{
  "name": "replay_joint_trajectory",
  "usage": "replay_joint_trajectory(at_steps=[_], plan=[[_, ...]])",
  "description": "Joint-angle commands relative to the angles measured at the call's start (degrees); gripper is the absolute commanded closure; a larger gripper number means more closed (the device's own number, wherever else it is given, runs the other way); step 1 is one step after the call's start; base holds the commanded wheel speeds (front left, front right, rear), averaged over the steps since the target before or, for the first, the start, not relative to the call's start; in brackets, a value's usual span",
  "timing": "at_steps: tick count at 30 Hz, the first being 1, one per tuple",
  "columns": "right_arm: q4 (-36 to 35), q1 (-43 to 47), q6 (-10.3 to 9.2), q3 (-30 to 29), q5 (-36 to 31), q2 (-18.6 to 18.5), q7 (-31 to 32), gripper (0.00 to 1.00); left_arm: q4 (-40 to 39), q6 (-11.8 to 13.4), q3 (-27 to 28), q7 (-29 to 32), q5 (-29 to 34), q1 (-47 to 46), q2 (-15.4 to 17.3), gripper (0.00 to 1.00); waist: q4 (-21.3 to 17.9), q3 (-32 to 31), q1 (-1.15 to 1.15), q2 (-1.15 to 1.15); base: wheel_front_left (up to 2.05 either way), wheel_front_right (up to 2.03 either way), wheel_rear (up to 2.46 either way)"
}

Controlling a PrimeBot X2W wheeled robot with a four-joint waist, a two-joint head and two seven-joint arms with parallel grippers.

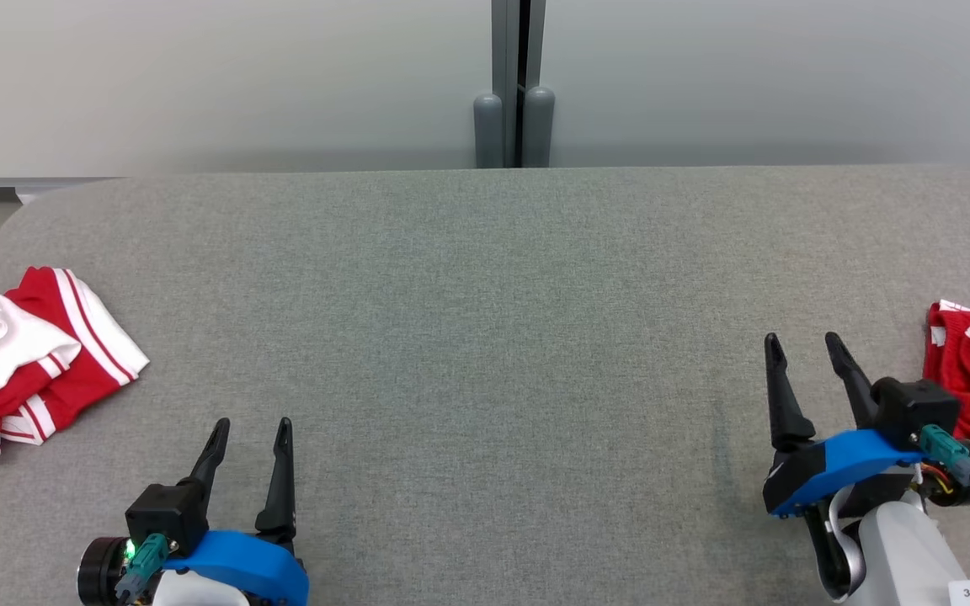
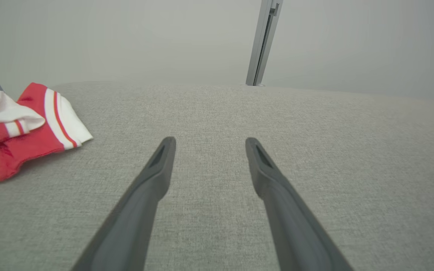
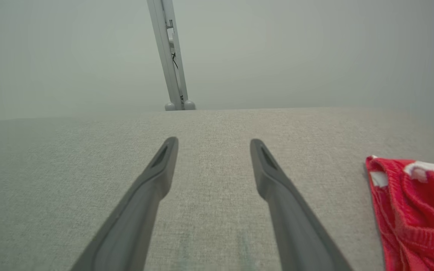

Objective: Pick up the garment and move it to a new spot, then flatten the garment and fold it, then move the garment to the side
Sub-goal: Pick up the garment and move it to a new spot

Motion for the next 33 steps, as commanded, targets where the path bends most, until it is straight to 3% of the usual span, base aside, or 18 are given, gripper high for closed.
replay_joint_trajectory(at_steps=[1, 16, 33], plan=[[-0.5, 1.3, 0.0, 0.7, 0.7, -0.3, -0.3, 0.0, 0.2, 0.2, 0.9, 0.0, 0.9, 0.4, -0.5, 0.0, 0.1, -0.4, 0.01, 0.0, 0.0, 0.0, 0.0], [-0.9, 5.1, 0.0, 4.3, 3.9, -0.2, -0.3, 0.0, -0.1, 1.2, 5.5, 0.0, 4.8, 2.4, -3.0, 0.0, -0.8, -6.5, 0.01, 0.0, 0.0, 0.0, 0.0], [0.2, 5.7, 0.0, 6.0, 4.6, -0.3, -0.3, 0.0, -1.1, 0.9, 7.6, 0.0, 6.0, 3.1, -3.6, 0.0, -1.2, -6.8, 0.01, 0.0, 0.0, 0.0, 0.0]])
